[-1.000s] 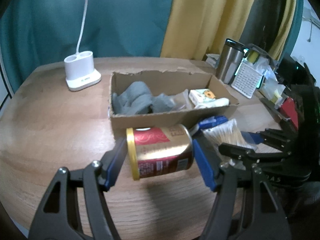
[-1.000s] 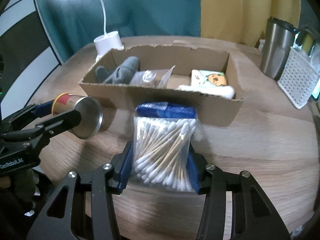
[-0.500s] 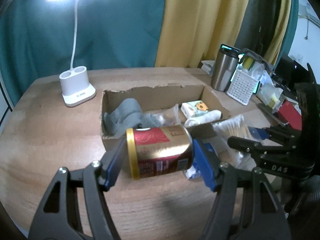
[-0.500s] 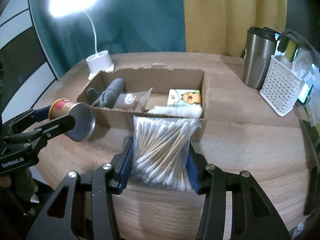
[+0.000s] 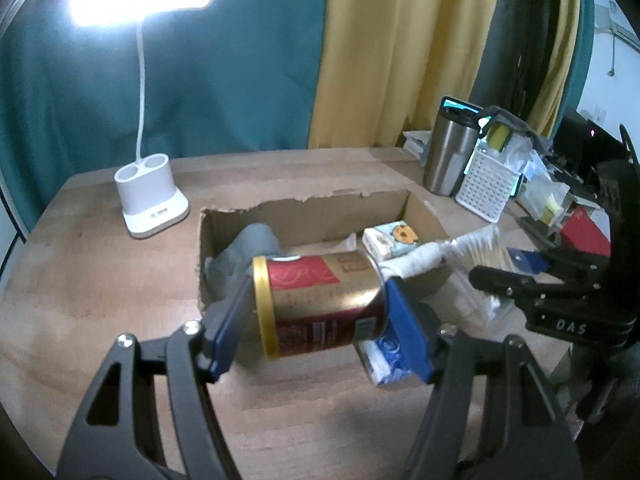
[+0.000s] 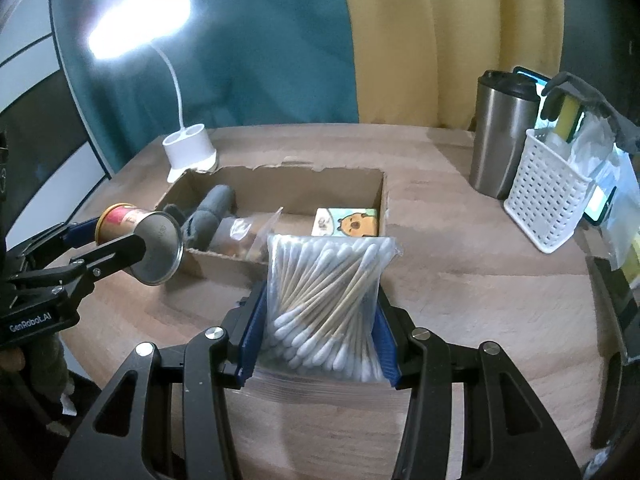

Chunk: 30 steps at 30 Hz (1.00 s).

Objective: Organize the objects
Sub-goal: 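Carry can with left gripper while right carries swab bag toward box, then lower red-and-gold can into box with left gripper while right lowers swab bag in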

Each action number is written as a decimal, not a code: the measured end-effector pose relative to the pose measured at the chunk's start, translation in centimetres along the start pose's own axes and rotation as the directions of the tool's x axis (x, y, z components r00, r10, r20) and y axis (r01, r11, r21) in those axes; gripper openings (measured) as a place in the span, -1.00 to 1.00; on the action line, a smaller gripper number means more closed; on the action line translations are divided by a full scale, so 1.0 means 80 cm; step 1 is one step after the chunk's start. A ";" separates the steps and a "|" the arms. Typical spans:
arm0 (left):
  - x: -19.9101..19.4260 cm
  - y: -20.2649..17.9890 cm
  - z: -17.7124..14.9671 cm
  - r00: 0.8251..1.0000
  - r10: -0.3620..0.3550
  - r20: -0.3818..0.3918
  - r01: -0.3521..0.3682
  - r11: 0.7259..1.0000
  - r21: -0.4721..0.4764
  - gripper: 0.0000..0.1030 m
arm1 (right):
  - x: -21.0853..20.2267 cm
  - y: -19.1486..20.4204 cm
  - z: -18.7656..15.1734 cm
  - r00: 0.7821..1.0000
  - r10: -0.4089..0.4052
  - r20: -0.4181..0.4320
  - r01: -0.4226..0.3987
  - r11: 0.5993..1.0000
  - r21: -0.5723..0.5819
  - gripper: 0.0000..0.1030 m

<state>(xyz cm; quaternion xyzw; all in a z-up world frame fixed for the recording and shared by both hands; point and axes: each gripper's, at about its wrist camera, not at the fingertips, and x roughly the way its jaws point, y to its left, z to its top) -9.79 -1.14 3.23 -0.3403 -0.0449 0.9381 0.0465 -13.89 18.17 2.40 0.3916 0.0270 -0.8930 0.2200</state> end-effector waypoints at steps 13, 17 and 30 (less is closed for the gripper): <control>0.031 0.007 0.027 1.000 -0.011 -0.003 0.011 1.000 -0.019 0.32 | 0.018 -0.008 0.022 1.000 0.007 0.002 -0.007 1.000 -0.002 -0.01; 0.043 0.010 0.034 1.000 -0.012 -0.010 0.012 1.000 -0.026 0.32 | 0.027 -0.011 0.031 1.000 0.009 -0.003 -0.009 1.000 -0.005 -0.01; 0.080 0.016 0.053 1.000 0.006 -0.026 -0.007 0.999 -0.041 0.32 | 0.058 -0.018 0.061 0.999 0.034 -0.006 -0.034 0.999 -0.009 -0.01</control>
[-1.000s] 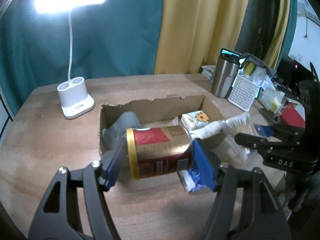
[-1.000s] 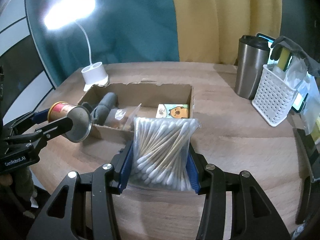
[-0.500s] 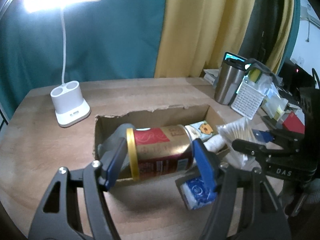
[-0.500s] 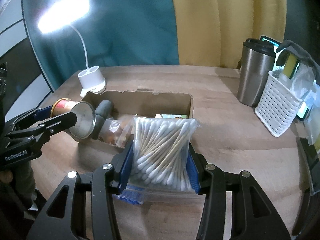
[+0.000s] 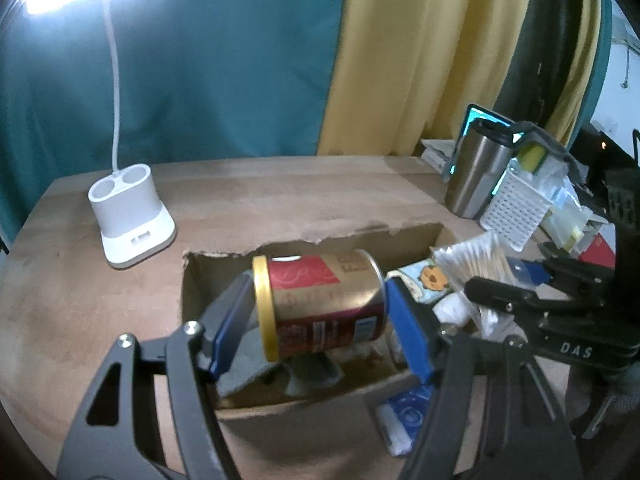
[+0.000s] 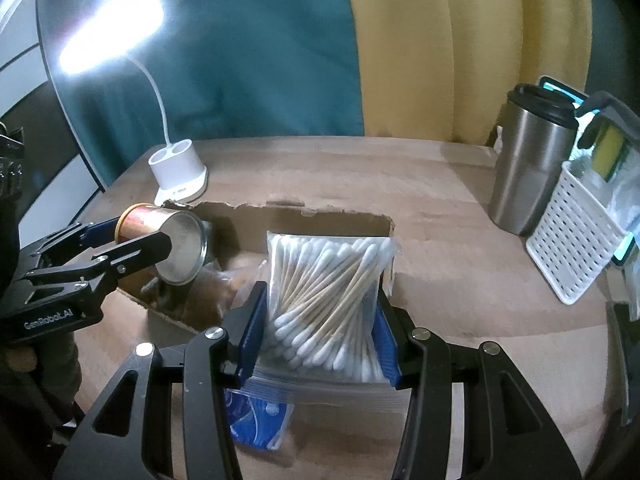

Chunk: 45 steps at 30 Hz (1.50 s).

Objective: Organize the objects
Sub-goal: 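Lower red-and-gold can into box with left gripper while right lowers swab bag in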

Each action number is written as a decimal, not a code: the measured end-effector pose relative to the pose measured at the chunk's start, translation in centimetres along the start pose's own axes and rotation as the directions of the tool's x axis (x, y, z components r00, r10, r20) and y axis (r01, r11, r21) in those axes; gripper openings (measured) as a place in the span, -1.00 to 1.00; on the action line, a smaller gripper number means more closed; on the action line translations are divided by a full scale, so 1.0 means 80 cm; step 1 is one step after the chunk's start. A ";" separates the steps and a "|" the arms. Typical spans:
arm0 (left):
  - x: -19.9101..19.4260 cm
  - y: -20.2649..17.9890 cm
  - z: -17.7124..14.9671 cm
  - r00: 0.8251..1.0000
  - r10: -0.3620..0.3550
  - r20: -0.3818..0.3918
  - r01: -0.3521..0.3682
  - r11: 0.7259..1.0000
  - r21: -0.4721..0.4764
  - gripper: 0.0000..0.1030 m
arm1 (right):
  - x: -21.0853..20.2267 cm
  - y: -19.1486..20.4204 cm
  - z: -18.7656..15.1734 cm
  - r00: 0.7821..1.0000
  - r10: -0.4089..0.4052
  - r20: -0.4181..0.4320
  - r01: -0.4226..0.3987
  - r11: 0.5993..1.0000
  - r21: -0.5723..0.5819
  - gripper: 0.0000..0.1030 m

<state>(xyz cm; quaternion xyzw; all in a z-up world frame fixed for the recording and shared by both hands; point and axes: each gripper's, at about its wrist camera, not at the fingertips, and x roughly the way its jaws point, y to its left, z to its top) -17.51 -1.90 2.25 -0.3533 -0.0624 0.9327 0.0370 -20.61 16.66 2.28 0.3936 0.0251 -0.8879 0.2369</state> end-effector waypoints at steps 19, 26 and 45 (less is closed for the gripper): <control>0.055 0.007 0.015 0.999 -0.005 -0.034 0.005 1.000 -0.012 0.33 | 0.049 -0.011 0.024 0.999 0.014 -0.038 -0.013 1.000 0.021 -0.01; 0.067 0.008 0.019 0.999 -0.010 -0.039 0.009 1.000 -0.013 0.33 | 0.064 -0.012 0.032 0.999 0.020 -0.042 -0.019 1.000 0.021 -0.01; 0.090 0.000 0.020 0.995 -0.034 -0.092 0.031 0.999 -0.036 0.38 | 0.071 -0.013 0.034 0.998 0.014 -0.059 -0.011 0.999 0.044 0.01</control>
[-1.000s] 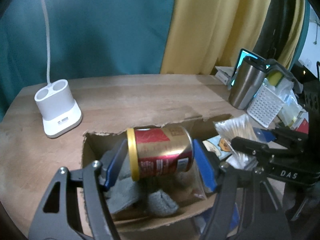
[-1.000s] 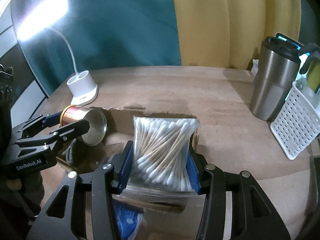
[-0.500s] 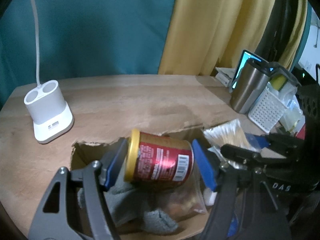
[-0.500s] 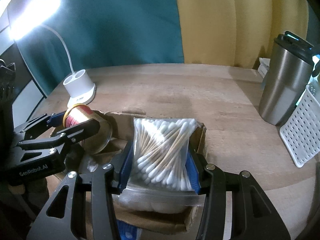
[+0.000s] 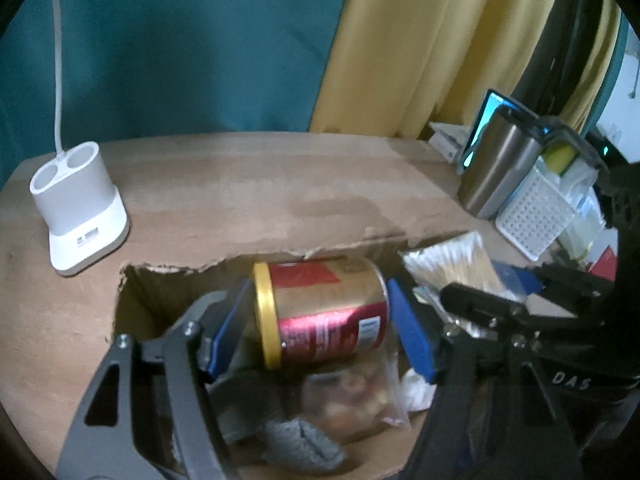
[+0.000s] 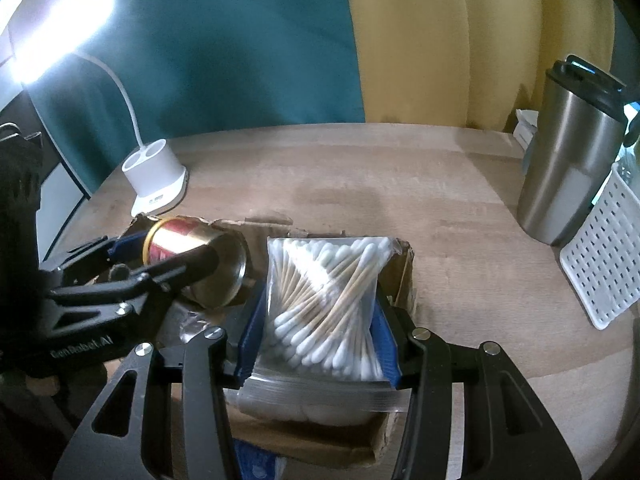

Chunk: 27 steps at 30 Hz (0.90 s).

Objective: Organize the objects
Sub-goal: 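Lower red-and-gold can into box with left gripper while right lowers swab bag in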

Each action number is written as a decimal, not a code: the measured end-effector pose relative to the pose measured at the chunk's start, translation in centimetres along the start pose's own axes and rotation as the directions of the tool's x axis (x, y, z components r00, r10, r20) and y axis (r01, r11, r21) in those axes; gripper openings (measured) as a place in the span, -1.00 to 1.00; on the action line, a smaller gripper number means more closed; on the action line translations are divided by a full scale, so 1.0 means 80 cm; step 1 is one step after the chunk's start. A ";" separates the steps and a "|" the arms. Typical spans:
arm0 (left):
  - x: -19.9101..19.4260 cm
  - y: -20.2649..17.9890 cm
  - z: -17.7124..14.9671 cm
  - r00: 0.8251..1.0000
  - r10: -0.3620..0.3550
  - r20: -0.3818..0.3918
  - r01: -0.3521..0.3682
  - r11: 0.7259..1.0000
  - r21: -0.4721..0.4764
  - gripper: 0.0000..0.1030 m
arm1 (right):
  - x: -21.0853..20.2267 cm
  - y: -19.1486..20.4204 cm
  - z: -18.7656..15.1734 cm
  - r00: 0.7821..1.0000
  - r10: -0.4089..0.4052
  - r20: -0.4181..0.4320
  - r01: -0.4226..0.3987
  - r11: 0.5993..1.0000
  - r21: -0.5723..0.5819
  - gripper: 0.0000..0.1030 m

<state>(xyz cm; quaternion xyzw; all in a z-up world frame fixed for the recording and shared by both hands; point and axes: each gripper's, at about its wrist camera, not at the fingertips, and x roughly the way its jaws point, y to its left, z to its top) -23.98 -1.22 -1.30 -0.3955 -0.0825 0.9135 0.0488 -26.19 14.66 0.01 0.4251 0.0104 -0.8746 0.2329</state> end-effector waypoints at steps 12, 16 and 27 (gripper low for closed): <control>-0.010 -0.002 -0.002 1.000 0.022 -0.016 -0.022 1.000 0.003 0.57 | -0.006 -0.002 -0.004 1.000 -0.018 0.018 0.018 1.000 0.015 0.39; -0.025 0.000 -0.007 1.000 0.031 0.001 -0.031 1.000 0.003 0.57 | -0.012 0.001 -0.007 0.999 -0.026 0.024 0.026 1.000 0.013 0.42; -0.067 -0.002 -0.024 0.999 0.030 0.042 -0.030 1.000 0.003 0.57 | -0.037 0.012 -0.027 0.998 -0.057 0.038 0.056 0.998 0.018 0.42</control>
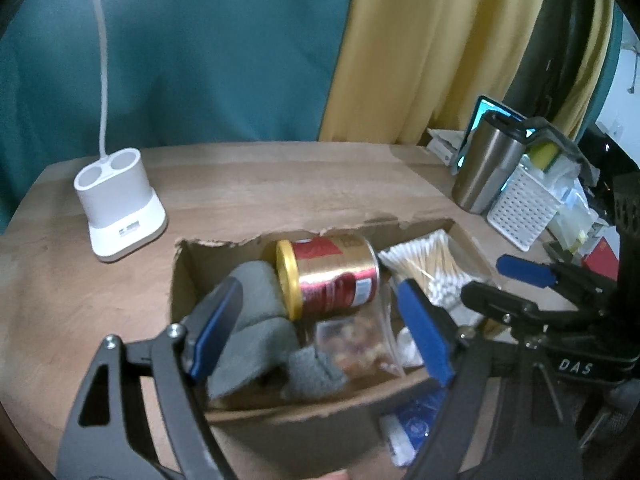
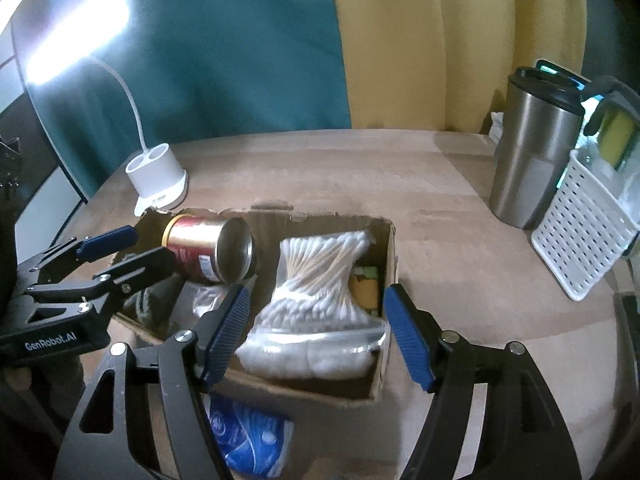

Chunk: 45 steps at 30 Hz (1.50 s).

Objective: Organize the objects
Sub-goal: 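Lower red-and-gold can into box with left gripper while right lowers swab bag in, then move right gripper to blue-and-white pack on table and close on it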

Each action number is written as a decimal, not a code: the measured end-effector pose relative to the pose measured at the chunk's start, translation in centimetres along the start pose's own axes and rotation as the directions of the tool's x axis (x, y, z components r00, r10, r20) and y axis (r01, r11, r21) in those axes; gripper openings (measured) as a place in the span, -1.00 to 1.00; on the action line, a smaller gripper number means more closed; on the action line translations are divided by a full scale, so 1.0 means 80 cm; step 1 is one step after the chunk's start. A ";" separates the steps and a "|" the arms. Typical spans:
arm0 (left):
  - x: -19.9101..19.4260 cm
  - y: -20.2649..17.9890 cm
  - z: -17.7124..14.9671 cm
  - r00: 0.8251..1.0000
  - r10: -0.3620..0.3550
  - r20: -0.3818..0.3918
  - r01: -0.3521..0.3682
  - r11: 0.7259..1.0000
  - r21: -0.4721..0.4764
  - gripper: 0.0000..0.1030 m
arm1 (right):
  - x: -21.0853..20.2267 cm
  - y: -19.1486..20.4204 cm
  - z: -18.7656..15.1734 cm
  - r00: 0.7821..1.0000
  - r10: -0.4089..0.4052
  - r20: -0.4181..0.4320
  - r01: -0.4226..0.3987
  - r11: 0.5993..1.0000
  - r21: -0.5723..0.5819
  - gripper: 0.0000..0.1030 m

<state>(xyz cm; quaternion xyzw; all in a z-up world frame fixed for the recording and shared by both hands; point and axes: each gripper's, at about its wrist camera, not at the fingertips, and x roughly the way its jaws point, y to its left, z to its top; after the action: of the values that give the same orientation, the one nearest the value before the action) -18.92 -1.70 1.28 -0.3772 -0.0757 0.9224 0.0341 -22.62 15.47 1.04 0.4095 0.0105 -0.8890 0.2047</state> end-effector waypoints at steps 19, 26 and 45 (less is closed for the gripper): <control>-0.045 0.006 -0.045 1.000 -0.004 0.015 0.004 1.000 -0.013 0.58 | -0.031 0.012 -0.052 0.999 -0.032 -0.011 0.032 0.999 0.022 0.42; -0.051 0.013 -0.064 1.000 -0.019 -0.001 0.019 0.999 -0.029 0.58 | -0.029 0.019 -0.070 0.999 -0.029 -0.032 0.030 0.999 0.025 0.42; -0.063 0.030 -0.104 0.999 -0.024 -0.024 0.023 0.998 -0.058 0.58 | -0.025 0.040 -0.107 0.997 -0.021 -0.072 0.022 1.000 0.017 0.42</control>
<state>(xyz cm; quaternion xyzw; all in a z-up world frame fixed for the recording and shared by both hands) -9.51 -3.75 -1.50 -0.3885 -0.1061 0.9147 0.0350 -14.04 14.81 -2.74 0.4428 0.0144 -0.8759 0.1909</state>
